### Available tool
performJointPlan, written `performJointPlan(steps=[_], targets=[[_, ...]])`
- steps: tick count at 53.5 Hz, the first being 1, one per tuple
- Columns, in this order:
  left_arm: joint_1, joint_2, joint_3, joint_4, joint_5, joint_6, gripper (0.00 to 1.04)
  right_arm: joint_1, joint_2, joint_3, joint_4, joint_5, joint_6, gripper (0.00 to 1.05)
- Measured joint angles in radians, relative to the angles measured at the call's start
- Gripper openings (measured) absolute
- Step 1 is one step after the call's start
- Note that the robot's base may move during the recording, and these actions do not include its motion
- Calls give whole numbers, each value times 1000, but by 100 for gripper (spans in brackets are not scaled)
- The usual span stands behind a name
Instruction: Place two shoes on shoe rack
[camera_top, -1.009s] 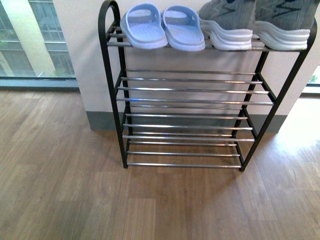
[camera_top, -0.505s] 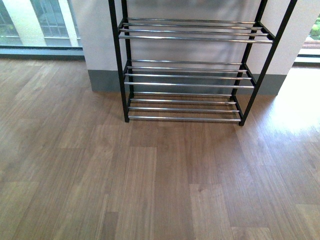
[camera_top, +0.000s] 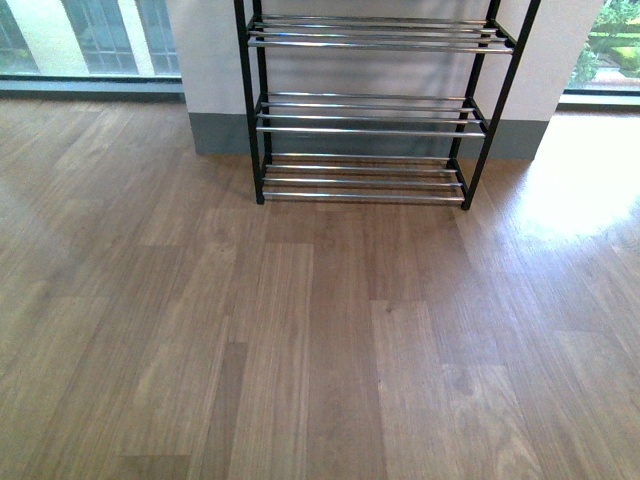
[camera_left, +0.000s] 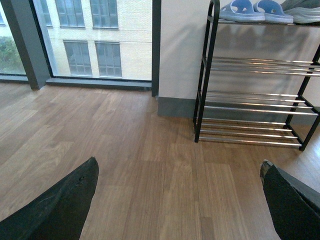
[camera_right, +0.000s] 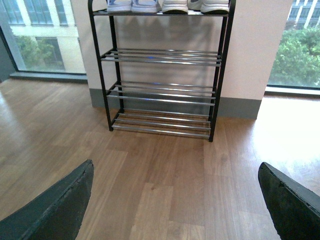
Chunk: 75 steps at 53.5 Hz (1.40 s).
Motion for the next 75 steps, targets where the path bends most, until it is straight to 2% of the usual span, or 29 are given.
performJointPlan(steps=[75], targets=[[0, 0, 0, 0, 0, 0, 95, 0, 0, 0, 0, 0, 0, 95]])
